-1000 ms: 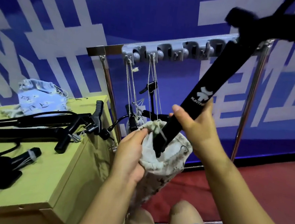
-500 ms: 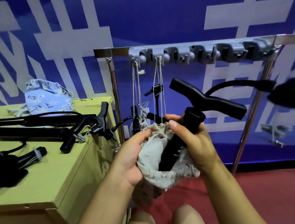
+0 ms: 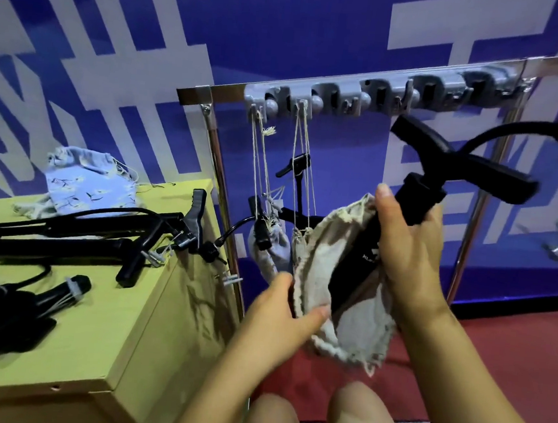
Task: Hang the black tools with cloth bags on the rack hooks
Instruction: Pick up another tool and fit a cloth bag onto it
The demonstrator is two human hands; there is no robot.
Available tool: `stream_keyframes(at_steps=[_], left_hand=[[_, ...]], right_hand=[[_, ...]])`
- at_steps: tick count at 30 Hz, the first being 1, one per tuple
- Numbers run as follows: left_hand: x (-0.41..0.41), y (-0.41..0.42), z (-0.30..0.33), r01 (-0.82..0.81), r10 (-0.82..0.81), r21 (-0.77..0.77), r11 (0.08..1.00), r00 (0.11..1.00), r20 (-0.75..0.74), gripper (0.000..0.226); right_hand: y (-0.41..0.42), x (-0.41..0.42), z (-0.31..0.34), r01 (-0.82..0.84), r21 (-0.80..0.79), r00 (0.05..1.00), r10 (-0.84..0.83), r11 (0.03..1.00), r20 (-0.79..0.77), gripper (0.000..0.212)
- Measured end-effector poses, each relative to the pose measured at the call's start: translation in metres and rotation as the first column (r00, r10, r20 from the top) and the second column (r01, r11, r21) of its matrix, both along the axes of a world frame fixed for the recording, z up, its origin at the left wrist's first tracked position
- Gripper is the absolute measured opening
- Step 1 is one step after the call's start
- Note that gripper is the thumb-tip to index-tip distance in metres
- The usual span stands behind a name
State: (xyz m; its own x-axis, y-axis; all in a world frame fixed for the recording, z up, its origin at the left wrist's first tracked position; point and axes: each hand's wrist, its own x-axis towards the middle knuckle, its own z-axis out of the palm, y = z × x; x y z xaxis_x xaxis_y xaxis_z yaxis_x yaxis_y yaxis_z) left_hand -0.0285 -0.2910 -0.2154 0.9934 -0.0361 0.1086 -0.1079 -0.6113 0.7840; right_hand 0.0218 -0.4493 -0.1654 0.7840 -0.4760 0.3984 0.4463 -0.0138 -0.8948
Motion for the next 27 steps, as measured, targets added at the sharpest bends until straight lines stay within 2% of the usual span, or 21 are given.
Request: stream_keyframes(at_steps=[1,3,4,6,7,8,10,12,14,16,18,20,24,25,27], left_hand=[[0.0,-0.003,-0.004,0.051,-0.053,-0.04,0.998,0.997,-0.052,0.023],[-0.004,-0.01,-0.003,0.18,-0.214,-0.256,0.95,0.971,-0.11,0.012],[-0.006,-0.013,0.004,0.213,-0.276,-0.412,0.886,0.956,-0.097,0.014],[-0.008,-0.016,0.021,0.221,-0.331,-0.711,0.668,0.943,-0.018,0.021],[-0.006,-0.016,0.03,0.216,-0.324,-0.801,0.559,0.946,0.03,0.024],[-0.003,-0.015,0.037,0.196,-0.286,-0.849,0.49,0.957,0.056,0.027],[0.009,-0.007,0.042,0.086,-0.162,-0.915,0.393,0.986,0.023,0.036],[0.018,0.004,0.04,-0.094,-0.047,-0.945,0.312,0.992,-0.114,0.043],[0.022,0.013,0.032,-0.222,-0.045,-0.939,0.263,0.969,-0.242,0.024],[0.02,0.013,0.024,-0.292,-0.098,-0.913,0.286,0.939,-0.331,0.018],[0.015,0.004,0.014,-0.349,-0.072,-0.855,0.383,0.912,-0.404,0.024],[0.009,-0.007,0.005,-0.38,0.024,-0.806,0.455,0.909,-0.415,0.03],[-0.006,-0.011,0.003,-0.273,0.2,-0.797,0.54,0.96,-0.193,0.036],[-0.011,-0.008,0.005,-0.193,0.19,-0.797,0.573,0.977,-0.101,0.035],[-0.022,-0.001,0.007,0.042,0.083,-0.74,0.671,0.988,0.131,0.048]], right_hand=[[0.001,-0.001,-0.001,0.01,0.014,1.0,-0.01,1.0,-0.009,0.04],[0.004,-0.001,-0.003,0.007,-0.023,1.0,-0.007,1.0,0.012,0.041],[0.006,-0.002,-0.004,0.006,-0.048,1.0,-0.005,0.999,0.026,0.037],[0.009,0.0,-0.012,-0.043,-0.057,0.999,0.042,0.997,-0.003,0.027],[0.008,0.001,-0.02,-0.105,-0.061,0.994,0.103,0.993,-0.041,0.024],[0.008,0.003,-0.029,-0.158,-0.088,0.984,0.149,0.984,-0.102,0.022],[0.007,-0.001,-0.038,-0.193,-0.078,0.969,0.177,0.978,-0.174,0.035],[0.004,-0.002,-0.033,-0.121,0.027,0.988,0.123,0.992,-0.091,0.035],[0.003,-0.005,-0.022,-0.019,0.124,0.998,0.026,0.992,-0.06,0.045],[0.005,-0.005,-0.016,0.066,0.147,0.997,-0.061,0.987,-0.042,0.052],[0.008,-0.005,-0.013,0.129,0.162,0.991,-0.124,0.978,-0.041,0.044],[0.013,-0.006,-0.006,0.147,0.158,0.989,-0.146,0.976,-0.02,0.034],[0.017,-0.007,-0.001,0.187,0.169,0.981,-0.192,0.968,0.01,0.034],[0.016,-0.007,-0.001,0.191,0.163,0.981,-0.196,0.968,0.016,0.038],[0.014,-0.007,-0.001,0.177,0.139,0.983,-0.183,0.974,0.033,0.039]])
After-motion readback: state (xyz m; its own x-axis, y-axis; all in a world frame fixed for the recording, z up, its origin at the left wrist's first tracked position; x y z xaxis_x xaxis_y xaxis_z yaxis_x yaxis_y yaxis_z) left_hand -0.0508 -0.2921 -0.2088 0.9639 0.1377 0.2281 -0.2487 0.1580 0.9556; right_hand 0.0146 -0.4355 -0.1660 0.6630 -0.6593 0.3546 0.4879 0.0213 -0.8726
